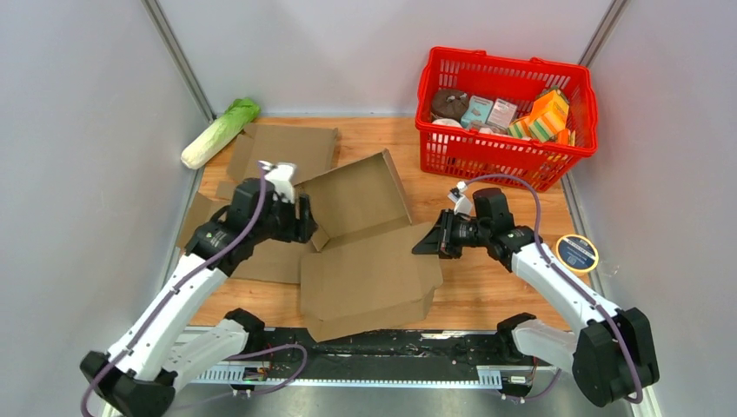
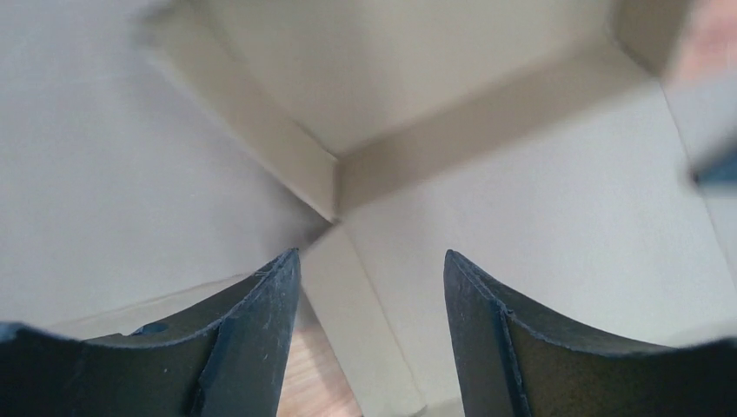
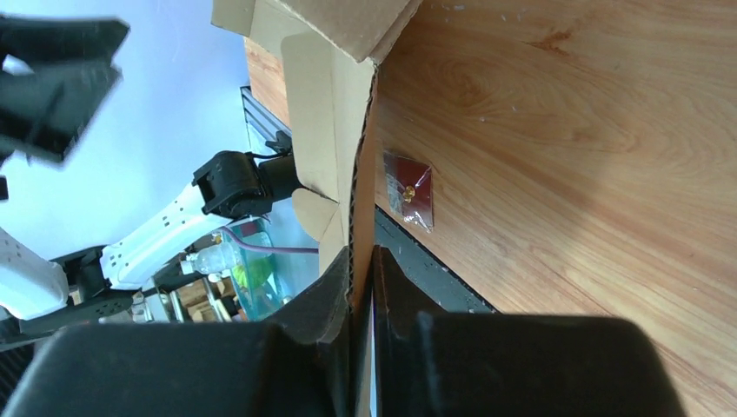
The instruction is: Fold the paper box
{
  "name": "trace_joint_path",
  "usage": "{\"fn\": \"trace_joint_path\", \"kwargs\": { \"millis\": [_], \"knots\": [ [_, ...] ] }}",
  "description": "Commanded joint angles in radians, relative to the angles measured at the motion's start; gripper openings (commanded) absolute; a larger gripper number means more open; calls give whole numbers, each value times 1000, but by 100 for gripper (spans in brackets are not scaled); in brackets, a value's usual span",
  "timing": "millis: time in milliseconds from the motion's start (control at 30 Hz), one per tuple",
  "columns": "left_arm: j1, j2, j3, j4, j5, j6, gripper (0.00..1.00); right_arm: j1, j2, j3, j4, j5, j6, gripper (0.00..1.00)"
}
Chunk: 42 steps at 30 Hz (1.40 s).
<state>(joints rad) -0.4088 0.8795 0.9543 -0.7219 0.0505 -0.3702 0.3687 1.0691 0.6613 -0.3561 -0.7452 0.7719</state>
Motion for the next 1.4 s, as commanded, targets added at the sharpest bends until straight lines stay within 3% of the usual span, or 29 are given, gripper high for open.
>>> {"fn": "trace_joint_path", "kwargs": {
  "millis": [0, 167, 400, 600, 833, 1067, 1267, 1367],
  "knots": [
    [-302, 39, 93, -34, -13, 183, 69, -16, 38, 35, 39, -40, 75, 15],
    [-676, 75, 115, 12, -176, 358, 73, -40, 74, 44, 40, -48, 121, 21],
    [-889, 140, 120, 35, -379, 525, 74, -89, 78, 52, 36, -95, 139, 21],
    [-923, 214, 169, -5, -357, 560, 73, -94, 68, 52, 29, -98, 132, 21],
    [-926, 167, 205, 16, -103, 498, 75, -96, 78, 47, 37, -92, 121, 20],
    [-927, 276, 258, -48, 57, 456, 75, -94, 75, 50, 39, -100, 112, 20],
    [-933, 351, 279, -70, 14, 461, 74, -96, 57, 35, 48, -100, 127, 20],
    [-961, 400, 308, -86, -139, 468, 65, -96, 54, 31, 55, -97, 130, 20]
  ]
}}
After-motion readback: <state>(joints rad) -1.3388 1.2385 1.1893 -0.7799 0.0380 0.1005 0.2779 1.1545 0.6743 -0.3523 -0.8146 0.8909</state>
